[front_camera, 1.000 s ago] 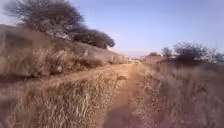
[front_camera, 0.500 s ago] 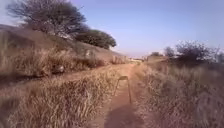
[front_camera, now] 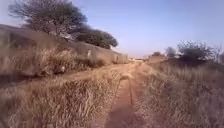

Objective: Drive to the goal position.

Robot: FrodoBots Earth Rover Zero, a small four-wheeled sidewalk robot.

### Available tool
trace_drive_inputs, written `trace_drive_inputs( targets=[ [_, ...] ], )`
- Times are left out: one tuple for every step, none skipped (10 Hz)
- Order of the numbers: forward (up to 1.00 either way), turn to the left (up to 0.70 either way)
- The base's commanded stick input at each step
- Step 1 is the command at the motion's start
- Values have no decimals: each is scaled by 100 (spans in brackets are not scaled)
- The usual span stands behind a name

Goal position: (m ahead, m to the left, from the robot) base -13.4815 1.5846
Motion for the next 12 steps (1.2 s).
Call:
trace_drive_inputs(
  targets=[
    [0, 70],
    [0, 70],
    [0, 70],
    [0, 70],
    [0, 70],
    [0, 70],
    [0, 70],
    [0, 70],
    [0, 70],
    [0, 70],
    [0, 69],
    [0, 57]
  ],
)
